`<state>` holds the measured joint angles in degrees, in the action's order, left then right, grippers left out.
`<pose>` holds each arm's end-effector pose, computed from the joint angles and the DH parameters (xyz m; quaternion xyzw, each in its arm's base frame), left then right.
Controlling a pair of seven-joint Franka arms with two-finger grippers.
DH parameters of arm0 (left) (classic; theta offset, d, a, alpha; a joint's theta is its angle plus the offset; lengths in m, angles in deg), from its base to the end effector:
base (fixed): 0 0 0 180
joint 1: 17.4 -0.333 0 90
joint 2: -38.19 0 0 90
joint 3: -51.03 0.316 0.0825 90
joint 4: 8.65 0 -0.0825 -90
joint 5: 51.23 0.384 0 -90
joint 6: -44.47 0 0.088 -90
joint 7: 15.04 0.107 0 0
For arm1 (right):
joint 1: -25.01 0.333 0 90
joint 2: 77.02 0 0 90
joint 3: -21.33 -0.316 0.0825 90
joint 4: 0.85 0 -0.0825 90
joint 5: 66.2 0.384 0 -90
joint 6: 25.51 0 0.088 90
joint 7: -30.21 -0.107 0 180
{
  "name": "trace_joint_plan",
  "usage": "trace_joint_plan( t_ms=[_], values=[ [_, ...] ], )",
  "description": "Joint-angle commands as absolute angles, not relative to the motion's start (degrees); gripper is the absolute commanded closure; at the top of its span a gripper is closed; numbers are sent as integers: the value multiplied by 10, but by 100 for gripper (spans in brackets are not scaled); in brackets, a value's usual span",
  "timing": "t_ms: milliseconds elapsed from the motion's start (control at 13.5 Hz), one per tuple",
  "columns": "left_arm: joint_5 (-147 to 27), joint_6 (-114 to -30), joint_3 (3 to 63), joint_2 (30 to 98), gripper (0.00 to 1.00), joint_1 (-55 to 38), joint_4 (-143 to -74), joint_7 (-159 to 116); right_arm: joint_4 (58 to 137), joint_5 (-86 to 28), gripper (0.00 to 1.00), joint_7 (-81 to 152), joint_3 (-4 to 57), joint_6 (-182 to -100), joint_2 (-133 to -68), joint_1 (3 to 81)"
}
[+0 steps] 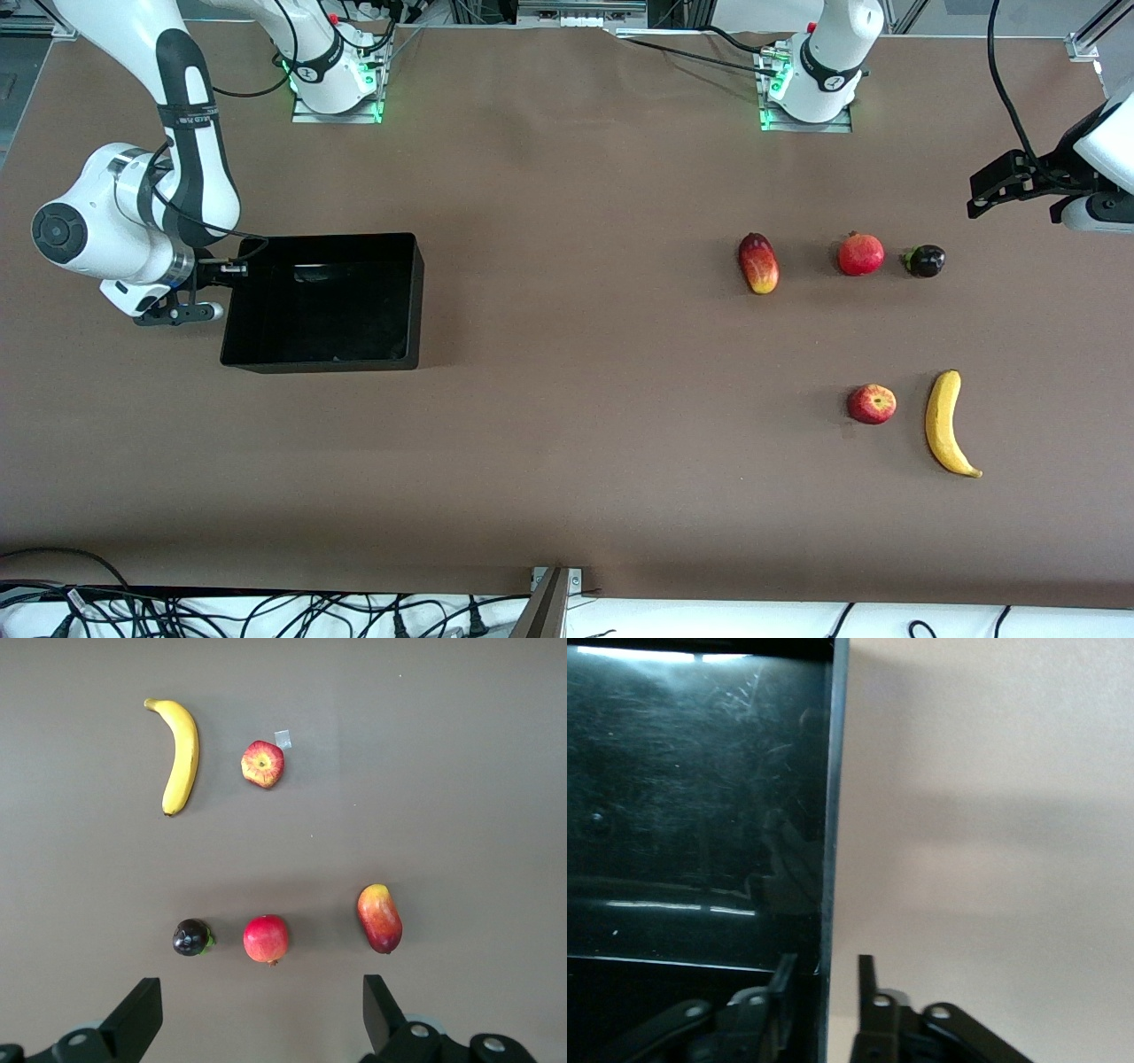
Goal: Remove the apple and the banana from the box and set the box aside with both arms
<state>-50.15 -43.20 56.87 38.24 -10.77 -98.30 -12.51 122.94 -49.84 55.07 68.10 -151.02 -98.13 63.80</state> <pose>0.5505 -0.0055 0.6234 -0.9994 0.0287 0.0179 0.0092 0.5350 -0.0654 0.2606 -0.9933 -0.0541 0.1024 0.0019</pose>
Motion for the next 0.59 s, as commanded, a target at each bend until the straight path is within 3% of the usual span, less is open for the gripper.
trace_joint_plan(
  t_ms=[0, 519],
  values=[
    [-498, -442, 558, 368, 0, -114, -997, -143, 1198, -506, 0, 558, 681, -1456, -960, 643],
    [-500, -439, 553, 371, 0, -114, -989, -155, 917, -602, 0, 548, 682, -1204, -964, 647]
  ],
)
